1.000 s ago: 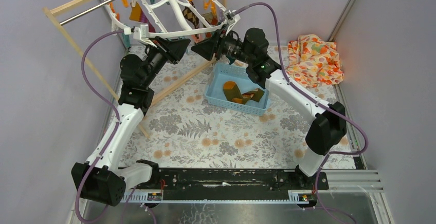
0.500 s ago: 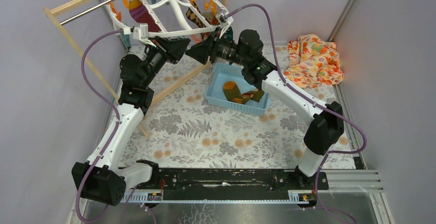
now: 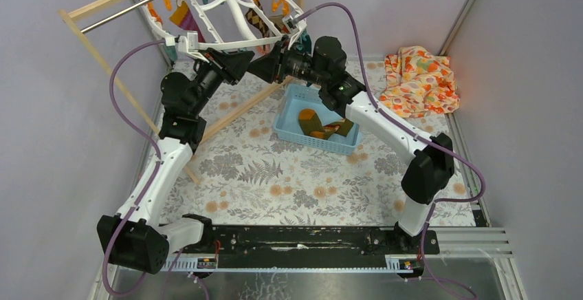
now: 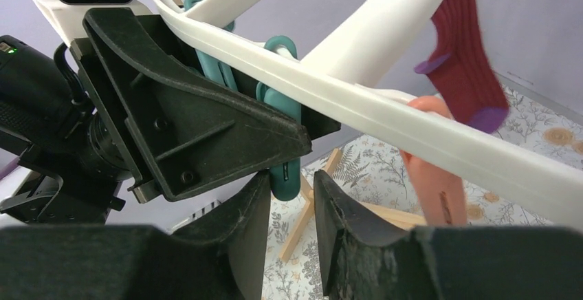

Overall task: Clip the socks to the hanger
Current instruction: Open the clamp at the hanger.

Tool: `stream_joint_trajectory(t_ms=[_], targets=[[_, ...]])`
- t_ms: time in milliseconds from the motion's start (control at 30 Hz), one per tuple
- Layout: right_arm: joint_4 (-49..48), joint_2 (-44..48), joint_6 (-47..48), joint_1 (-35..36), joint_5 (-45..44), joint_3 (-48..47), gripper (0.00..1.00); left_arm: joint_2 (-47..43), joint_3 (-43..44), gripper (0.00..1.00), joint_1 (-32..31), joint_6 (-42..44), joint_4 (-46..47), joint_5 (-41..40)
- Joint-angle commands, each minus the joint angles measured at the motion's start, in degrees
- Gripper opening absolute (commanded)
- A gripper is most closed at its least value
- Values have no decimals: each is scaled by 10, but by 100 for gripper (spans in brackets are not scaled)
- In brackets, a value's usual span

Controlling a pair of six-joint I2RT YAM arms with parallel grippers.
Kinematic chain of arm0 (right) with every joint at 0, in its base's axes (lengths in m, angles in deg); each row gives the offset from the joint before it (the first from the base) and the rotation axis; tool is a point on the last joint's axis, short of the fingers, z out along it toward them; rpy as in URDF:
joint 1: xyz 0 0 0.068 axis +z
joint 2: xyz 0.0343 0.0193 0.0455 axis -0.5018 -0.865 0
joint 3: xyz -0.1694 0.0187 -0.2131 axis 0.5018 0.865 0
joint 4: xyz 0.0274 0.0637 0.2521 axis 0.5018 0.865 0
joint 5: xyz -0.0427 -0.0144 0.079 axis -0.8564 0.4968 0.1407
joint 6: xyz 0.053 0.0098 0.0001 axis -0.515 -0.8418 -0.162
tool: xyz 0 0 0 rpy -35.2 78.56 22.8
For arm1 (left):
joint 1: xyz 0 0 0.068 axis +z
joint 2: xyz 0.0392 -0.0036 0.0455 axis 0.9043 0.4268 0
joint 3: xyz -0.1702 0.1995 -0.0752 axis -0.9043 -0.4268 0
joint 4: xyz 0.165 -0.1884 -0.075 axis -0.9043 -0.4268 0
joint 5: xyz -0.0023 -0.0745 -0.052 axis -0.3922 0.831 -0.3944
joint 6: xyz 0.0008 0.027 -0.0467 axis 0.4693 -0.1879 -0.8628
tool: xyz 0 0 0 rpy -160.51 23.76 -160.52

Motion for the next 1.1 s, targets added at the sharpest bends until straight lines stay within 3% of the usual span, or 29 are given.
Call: stream_joint_trajectory(t_ms=[0, 267, 333, 500, 633, 767, 867, 1067], targets=[[-16, -7, 4, 4, -5, -38, 33, -1, -1, 0, 4, -8, 28, 9], [-16, -10, 3, 4, -2, -45, 15, -3, -1, 0, 5, -1, 24, 10], [-13, -9, 4, 4, -2, -46, 10, -5, -3, 5, 5, 1, 24, 11], [-7, -10, 5, 3, -7, -50, 1, -8, -7, 25, 6, 5, 22, 8], [-4, -13, 6, 3, -9, -53, 0, -14, -13, 51, 7, 12, 17, 5], [5, -15, 12, 3, -10, -59, 0, -21, -17, 67, 9, 21, 11, -2], [10, -18, 14, 3, -11, -65, 0, -23, -15, 77, 10, 30, 1, -7], [14, -26, 17, 4, -14, -75, 0, -37, -16, 82, 11, 38, -13, -40]])
